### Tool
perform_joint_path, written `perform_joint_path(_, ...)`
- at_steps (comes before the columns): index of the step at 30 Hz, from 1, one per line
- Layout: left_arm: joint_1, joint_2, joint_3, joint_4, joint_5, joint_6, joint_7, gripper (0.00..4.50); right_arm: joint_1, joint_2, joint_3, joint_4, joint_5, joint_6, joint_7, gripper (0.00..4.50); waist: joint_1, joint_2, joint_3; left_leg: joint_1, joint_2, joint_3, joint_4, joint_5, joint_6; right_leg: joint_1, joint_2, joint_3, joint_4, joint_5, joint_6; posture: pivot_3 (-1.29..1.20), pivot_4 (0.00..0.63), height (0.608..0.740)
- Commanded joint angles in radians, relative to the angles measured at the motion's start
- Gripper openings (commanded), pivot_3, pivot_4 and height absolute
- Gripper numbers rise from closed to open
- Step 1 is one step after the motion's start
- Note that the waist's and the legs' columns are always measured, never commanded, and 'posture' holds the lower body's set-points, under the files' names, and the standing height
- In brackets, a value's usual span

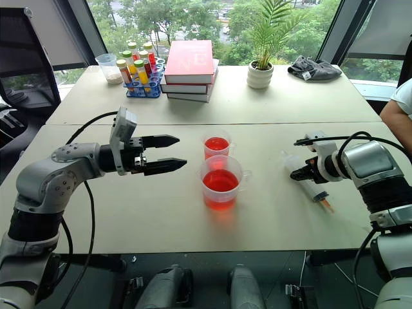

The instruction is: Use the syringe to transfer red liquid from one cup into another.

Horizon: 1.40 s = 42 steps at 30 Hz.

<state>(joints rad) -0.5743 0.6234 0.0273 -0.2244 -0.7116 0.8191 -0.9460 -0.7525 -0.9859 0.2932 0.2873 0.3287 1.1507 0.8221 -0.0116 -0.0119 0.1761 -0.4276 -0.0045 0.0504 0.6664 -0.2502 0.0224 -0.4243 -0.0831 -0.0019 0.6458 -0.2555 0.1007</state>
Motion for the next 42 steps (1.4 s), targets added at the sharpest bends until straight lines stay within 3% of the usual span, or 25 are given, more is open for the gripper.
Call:
perform_joint_path(1,-0.061,0.001,0.023,0.025,-0.013,-0.023,-0.021,4.5,0.002,-0.008,-0.085,-0.095,0.002,-0.002,-0.01,1.36,0.0,0.0,0.0,0.0,0.0,0.0,0.0,0.0,0.0,0.0,0.0,0.0,0.0,0.0,0.0,0.0,0.15,0.74)
perform_joint_path(6,-0.125,-0.022,0.004,0.074,-0.015,-0.027,-0.048,4.5,0.061,0.081,-0.427,-0.381,0.128,-0.083,-0.082,1.36,0.002,0.0,0.0,0.0,0.0,0.0,-0.001,0.0,0.0,0.0,0.0,0.0,0.0,0.0,0.0,0.0,0.15,0.74)
perform_joint_path(9,-0.172,-0.042,-0.004,0.113,-0.014,-0.034,-0.072,4.5,0.084,0.232,-0.629,-0.568,0.245,-0.139,-0.153,1.36,0.002,0.0,0.0,0.0,0.0,-0.001,-0.001,0.0,0.0,0.0,0.001,0.0,0.0,0.0,0.0,0.0,0.15,0.74)
perform_joint_path(13,-0.233,-0.079,-0.033,0.184,0.012,-0.057,-0.106,4.5,0.122,0.429,-0.756,-0.725,0.382,-0.262,-0.222,1.36,0.004,-0.001,0.0,0.0,0.0,-0.002,0.0,0.0,0.0,0.001,0.001,-0.001,0.001,0.0,0.0,0.0,0.15,0.74)
perform_joint_path(16,-0.308,-0.095,-0.053,0.264,0.028,-0.07,-0.159,4.5,0.148,0.569,-0.754,-0.807,0.463,-0.344,-0.273,1.36,0.004,-0.001,0.0,0.0,0.0,-0.001,0.001,0.0,0.0,0.002,0.001,-0.001,0.001,0.0,0.001,0.0,0.15,0.74)
perform_joint_path(21,-0.383,-0.121,-0.085,0.372,0.084,-0.137,-0.224,4.5,0.254,0.647,-0.656,-0.824,0.479,-0.442,-0.245,1.36,0.0,0.0,0.0,0.0,0.0,-0.001,0.0,0.0,0.0,0.002,0.001,-0.001,0.001,0.0,0.001,0.0,0.15,0.74)
perform_joint_path(26,-0.407,-0.143,-0.088,0.391,0.097,-0.145,-0.245,4.5,0.382,0.677,-0.49,-0.776,0.357,-0.614,-0.163,1.36,-0.003,0.0,0.0,0.0,0.0,-0.001,0.0,0.0,0.0,0.0,0.002,0.0,0.001,0.0,0.001,0.0,0.15,0.74)
perform_joint_path(33,-0.408,-0.109,-0.062,0.34,0.066,-0.095,-0.269,4.5,0.449,0.713,-0.337,-0.656,0.205,-0.829,-0.111,1.36,-0.002,0.0,0.0,0.001,0.0,-0.001,0.0,0.0,0.0,0.001,0.003,0.0,0.002,0.0,0.001,0.0,0.15,0.74)
perform_joint_path(42,-0.368,-0.05,-0.048,0.222,0.02,0.006,-0.254,4.5,0.462,0.719,-0.271,-0.569,0.17,-0.944,-0.044,1.36,0.001,0.0,0.0,0.001,0.0,-0.002,0.001,0.0,0.0,0.001,0.002,0.0,0.002,0.0,0.001,0.0,0.15,0.74)
